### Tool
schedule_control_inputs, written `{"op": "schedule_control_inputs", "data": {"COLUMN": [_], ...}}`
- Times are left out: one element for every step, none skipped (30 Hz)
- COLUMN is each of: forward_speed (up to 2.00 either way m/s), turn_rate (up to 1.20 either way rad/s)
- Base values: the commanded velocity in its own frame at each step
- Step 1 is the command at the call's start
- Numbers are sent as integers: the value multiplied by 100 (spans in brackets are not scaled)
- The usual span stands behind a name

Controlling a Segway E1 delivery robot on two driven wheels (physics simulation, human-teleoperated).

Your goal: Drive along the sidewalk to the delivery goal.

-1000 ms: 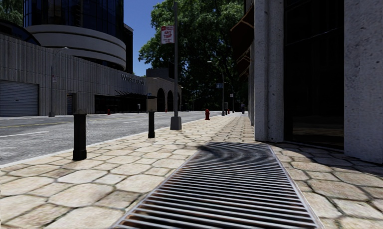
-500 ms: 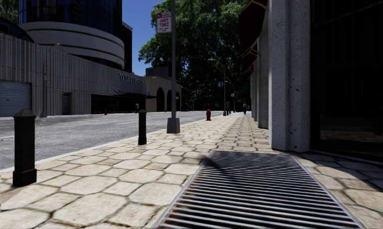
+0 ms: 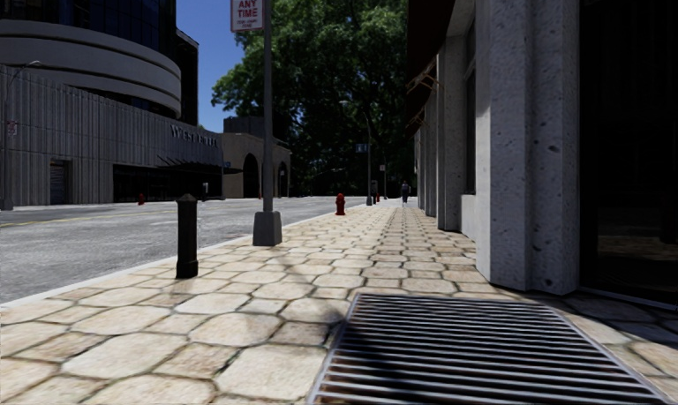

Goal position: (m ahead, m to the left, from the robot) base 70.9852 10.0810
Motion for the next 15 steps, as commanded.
{"op": "schedule_control_inputs", "data": {"forward_speed": [200,200,200,200,200,200,200,200,200,200,200,200,200,200,200], "turn_rate": [-46,-46,-46,-38,-16,-16,0,0,0,0,0,0,0,0,0]}}
